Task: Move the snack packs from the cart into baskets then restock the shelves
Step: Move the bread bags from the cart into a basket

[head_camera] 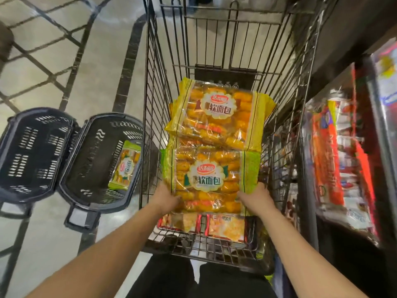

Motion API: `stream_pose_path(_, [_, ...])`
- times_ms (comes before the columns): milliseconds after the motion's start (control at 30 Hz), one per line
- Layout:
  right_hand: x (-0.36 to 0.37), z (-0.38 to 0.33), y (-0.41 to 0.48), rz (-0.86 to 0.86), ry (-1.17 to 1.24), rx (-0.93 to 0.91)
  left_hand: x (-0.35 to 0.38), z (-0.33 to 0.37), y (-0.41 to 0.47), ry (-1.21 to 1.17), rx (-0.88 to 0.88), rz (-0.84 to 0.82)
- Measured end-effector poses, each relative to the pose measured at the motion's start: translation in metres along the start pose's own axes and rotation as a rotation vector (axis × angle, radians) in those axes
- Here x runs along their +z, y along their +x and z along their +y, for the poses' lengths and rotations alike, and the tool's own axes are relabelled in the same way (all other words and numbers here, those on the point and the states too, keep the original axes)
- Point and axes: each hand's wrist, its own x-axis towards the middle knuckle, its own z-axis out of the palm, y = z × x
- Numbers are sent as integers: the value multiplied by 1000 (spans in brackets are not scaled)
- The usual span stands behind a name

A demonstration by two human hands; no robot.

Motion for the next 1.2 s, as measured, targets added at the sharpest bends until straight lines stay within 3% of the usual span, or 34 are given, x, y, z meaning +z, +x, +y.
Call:
stream_pose_path(333, [15, 6, 5, -40, 223, -7, 0, 5, 6, -220, -85, -21])
stream_pose_path(600, [-10, -2, -48, -4, 177, -147, -16, 20, -44, -299, 55, 7])
stream_pose_path(800, [-58, -18, -97, 125, 165, -247, -51, 40, -100, -409, 257, 15])
stream_pose_path(1000, [-74, -37, -127, 212, 225, -369, -82, 39, -146, -502, 362, 140])
stream_pose_path(1200, [-67, -56, -155, 244, 226, -503, -98, 10, -165, -569, 358, 267])
